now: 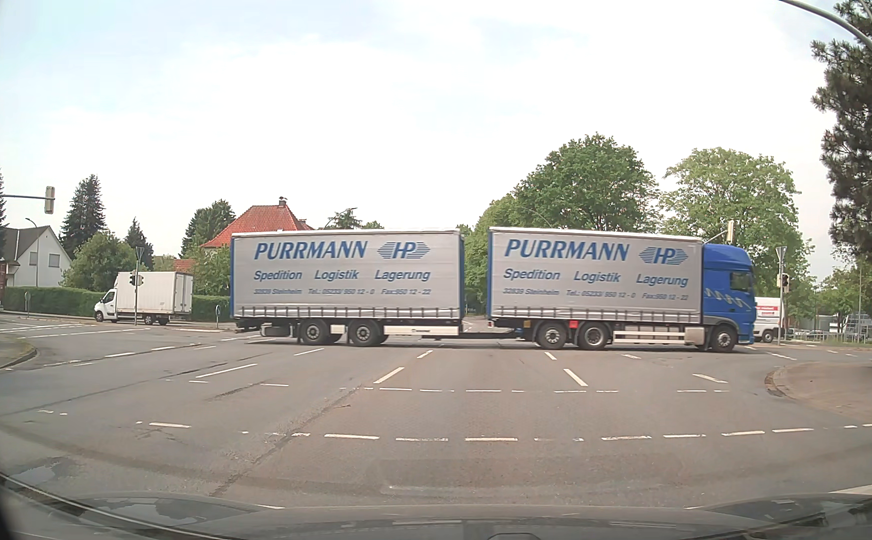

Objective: Follow the waypoints while adhering to traffic rules and regulations

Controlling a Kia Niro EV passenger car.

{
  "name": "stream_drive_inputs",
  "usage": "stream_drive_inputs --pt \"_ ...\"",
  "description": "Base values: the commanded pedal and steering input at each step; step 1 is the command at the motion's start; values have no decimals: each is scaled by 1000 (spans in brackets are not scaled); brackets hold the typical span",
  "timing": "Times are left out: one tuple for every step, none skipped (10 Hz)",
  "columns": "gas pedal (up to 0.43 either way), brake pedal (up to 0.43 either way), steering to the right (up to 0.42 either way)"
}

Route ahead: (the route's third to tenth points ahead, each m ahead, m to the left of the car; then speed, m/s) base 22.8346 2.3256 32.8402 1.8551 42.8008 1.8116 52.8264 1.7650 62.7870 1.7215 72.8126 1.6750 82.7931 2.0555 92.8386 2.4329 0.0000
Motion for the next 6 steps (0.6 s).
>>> stream_drive_inputs --pt "0 0 0" --pt "0 0 0" --pt "0 0 0" --pt "0 0 0" --pt "0 0 0" --pt "0 0 0"
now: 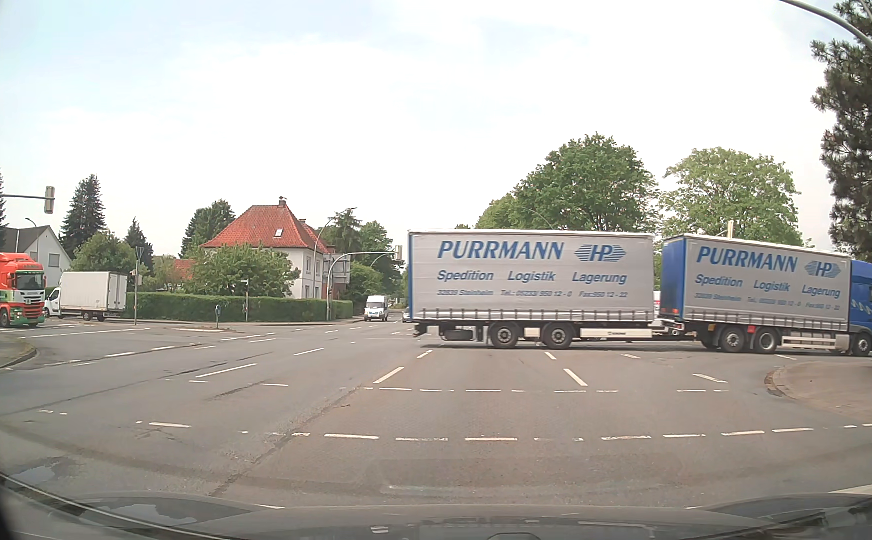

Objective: Follow the waypoints while adhering to traffic rules and regulations

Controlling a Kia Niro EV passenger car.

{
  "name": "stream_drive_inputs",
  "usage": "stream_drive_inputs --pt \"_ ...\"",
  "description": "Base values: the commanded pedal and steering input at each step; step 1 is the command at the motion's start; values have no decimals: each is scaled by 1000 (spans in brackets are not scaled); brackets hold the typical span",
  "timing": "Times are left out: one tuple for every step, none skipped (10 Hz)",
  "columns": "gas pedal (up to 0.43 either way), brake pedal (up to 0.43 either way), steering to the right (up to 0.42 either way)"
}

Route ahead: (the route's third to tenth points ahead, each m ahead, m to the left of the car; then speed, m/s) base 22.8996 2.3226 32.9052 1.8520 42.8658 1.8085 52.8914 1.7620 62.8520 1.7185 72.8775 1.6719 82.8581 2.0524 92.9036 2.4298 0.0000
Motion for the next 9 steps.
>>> stream_drive_inputs --pt "0 0 0" --pt "0 0 0" --pt "0 0 0" --pt "0 0 0" --pt "0 0 0" --pt "0 0 0" --pt "0 0 0" --pt "0 0 0" --pt "0 0 0"
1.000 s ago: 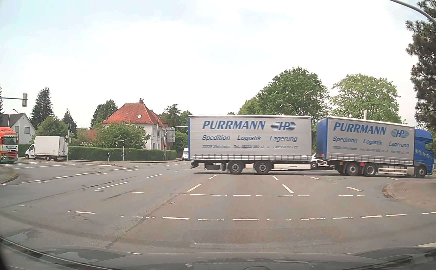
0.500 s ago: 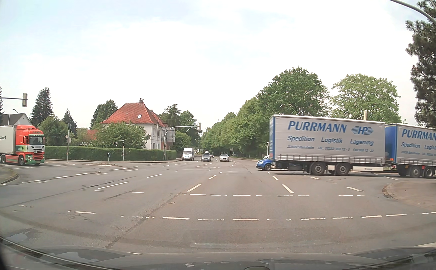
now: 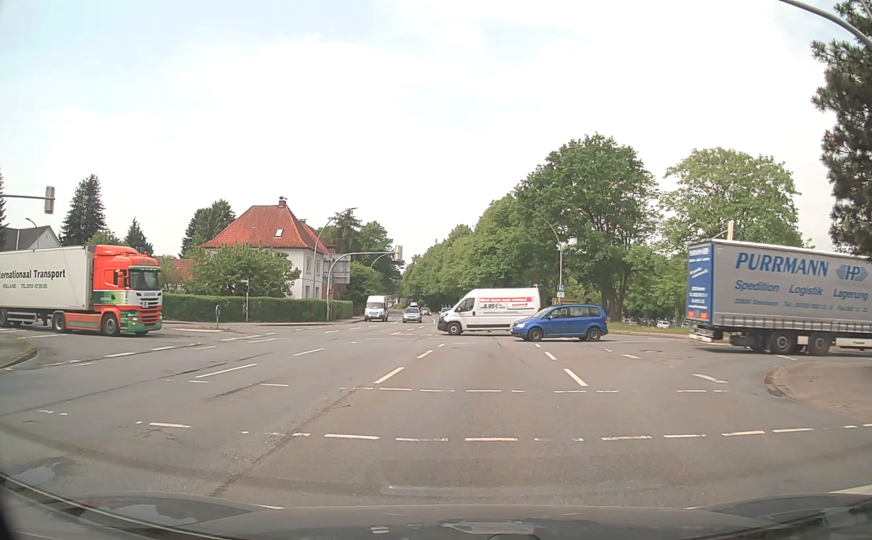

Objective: Follow the waypoints while adhering to traffic rules and regulations

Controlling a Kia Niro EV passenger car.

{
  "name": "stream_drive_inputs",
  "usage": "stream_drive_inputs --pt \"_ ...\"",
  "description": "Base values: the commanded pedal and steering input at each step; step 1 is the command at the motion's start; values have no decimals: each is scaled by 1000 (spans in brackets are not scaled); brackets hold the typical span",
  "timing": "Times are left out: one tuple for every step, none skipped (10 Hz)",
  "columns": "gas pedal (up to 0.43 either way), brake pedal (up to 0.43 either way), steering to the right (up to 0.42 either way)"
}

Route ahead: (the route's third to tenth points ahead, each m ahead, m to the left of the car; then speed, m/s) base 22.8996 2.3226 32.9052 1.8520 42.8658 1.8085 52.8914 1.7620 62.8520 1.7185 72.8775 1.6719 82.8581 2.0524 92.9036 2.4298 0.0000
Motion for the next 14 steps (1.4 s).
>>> stream_drive_inputs --pt "0 0 0" --pt "0 0 0" --pt "0 0 0" --pt "0 0 0" --pt "0 0 0" --pt "0 0 0" --pt "0 0 0" --pt "0 0 0" --pt "0 0 0" --pt "0 0 0" --pt "0 0 0" --pt "0 0 0" --pt "0 0 0" --pt "0 0 0"
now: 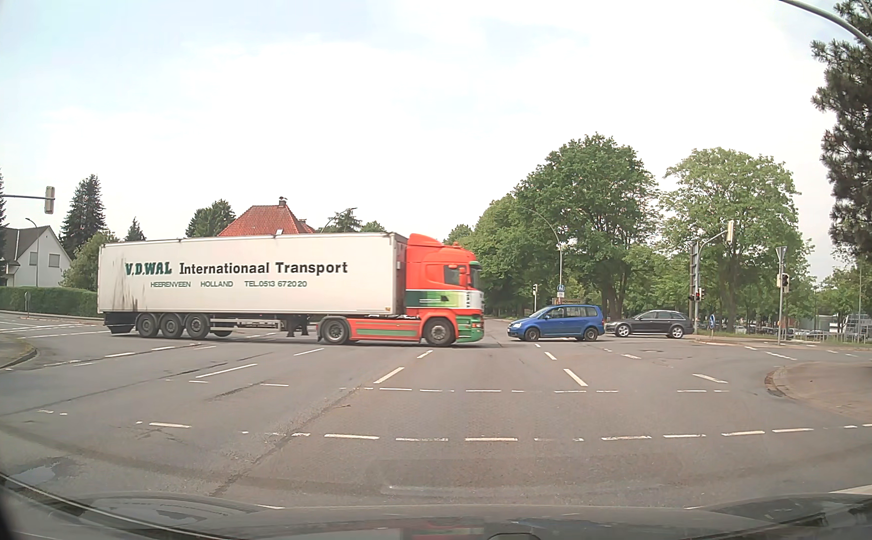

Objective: Follow the waypoints while adhering to traffic rules and regulations

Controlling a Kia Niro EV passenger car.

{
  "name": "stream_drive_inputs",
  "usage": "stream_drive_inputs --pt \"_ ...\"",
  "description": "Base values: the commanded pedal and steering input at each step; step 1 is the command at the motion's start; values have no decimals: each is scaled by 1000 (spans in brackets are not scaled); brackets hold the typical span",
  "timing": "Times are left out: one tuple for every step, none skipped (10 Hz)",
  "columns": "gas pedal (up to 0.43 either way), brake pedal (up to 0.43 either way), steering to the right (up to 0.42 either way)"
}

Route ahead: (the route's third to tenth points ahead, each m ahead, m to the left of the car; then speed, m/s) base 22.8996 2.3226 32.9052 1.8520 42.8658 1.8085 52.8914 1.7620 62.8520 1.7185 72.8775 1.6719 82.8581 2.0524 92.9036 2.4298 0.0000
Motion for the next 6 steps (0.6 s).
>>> stream_drive_inputs --pt "0 0 0" --pt "0 0 0" --pt "0 0 0" --pt "0 0 0" --pt "0 0 0" --pt "0 0 0"
